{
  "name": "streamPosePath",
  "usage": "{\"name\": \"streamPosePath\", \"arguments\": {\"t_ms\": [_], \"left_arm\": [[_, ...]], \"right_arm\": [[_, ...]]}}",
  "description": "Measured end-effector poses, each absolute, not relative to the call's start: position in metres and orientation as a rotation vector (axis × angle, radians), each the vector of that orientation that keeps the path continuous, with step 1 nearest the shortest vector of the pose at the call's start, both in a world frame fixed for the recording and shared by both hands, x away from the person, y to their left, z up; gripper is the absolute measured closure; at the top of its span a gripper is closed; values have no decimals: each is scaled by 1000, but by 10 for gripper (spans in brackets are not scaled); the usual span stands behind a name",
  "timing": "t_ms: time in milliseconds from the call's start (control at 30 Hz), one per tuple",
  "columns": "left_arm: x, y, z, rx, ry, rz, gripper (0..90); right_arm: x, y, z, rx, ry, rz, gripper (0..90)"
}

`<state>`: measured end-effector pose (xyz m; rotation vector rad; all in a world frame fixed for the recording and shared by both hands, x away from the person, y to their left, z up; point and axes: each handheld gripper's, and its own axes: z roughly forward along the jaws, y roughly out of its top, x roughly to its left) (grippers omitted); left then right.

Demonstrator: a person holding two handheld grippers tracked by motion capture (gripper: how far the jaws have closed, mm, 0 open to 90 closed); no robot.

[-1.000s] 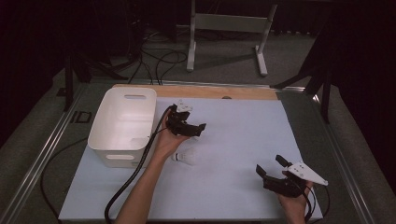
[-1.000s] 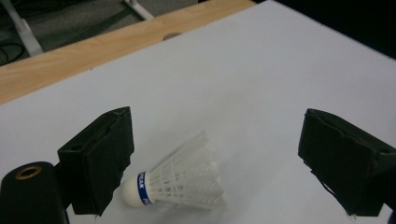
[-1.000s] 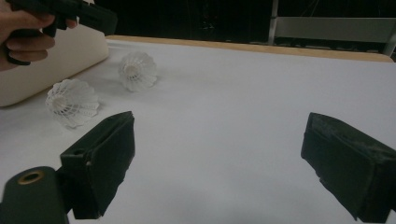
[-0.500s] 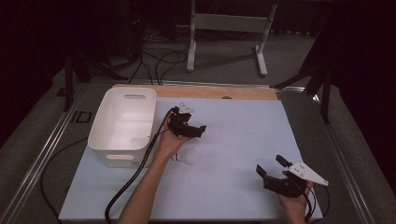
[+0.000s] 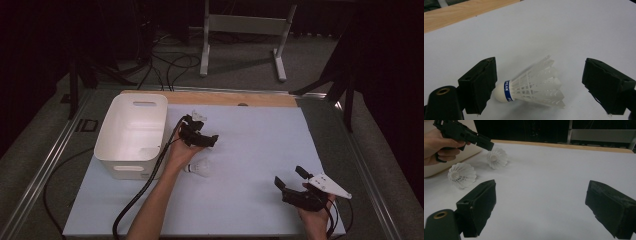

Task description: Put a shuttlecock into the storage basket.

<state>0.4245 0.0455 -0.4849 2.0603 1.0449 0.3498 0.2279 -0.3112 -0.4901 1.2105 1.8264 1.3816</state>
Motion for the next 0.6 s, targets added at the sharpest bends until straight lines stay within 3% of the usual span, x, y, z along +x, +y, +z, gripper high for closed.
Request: {"name": "streamPosePath", "arguments": {"t_ms": [600], "left_arm": [[426,46,-492,2094,1090,368,177]], "right_arm": [[228,-312,-490,1213,1821,1384,99]]}}
